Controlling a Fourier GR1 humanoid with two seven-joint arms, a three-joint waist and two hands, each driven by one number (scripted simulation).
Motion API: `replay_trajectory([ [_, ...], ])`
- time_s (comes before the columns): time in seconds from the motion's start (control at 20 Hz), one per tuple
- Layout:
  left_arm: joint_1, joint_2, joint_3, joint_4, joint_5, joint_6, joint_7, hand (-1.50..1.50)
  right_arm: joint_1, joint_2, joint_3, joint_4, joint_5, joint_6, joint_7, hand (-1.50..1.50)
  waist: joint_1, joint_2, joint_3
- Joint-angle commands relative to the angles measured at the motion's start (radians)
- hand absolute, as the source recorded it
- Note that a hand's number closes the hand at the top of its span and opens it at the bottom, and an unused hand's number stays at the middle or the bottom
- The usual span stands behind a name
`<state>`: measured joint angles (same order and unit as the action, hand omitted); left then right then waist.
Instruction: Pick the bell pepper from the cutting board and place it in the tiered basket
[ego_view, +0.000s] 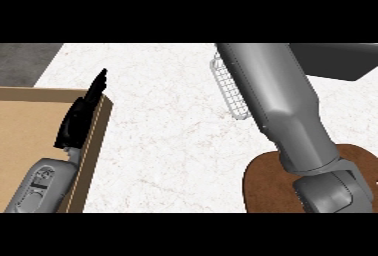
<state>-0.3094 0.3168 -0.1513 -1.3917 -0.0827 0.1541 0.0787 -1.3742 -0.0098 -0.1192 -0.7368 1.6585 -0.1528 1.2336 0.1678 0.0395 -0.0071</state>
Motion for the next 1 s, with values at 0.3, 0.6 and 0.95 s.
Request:
replay_trajectory([
  [0.3,0.047,0.018,0.033,-0.01,0.002,0.017,-0.003,0.0,-0.11,-0.011,-0.086,0.251,0.154,0.192,0.254,1.5,-0.06,-0.016,0.001],
  [0.6,0.018,0.014,0.058,0.022,-0.004,0.037,-0.009,0.0,-0.118,0.009,-0.144,0.309,0.17,0.198,0.254,1.5,-0.097,-0.018,0.004],
  [0.95,0.112,0.042,0.079,0.0,0.005,0.015,-0.057,0.0,-0.098,0.009,-0.217,0.336,0.113,0.104,0.194,1.5,-0.101,-0.023,0.005],
])
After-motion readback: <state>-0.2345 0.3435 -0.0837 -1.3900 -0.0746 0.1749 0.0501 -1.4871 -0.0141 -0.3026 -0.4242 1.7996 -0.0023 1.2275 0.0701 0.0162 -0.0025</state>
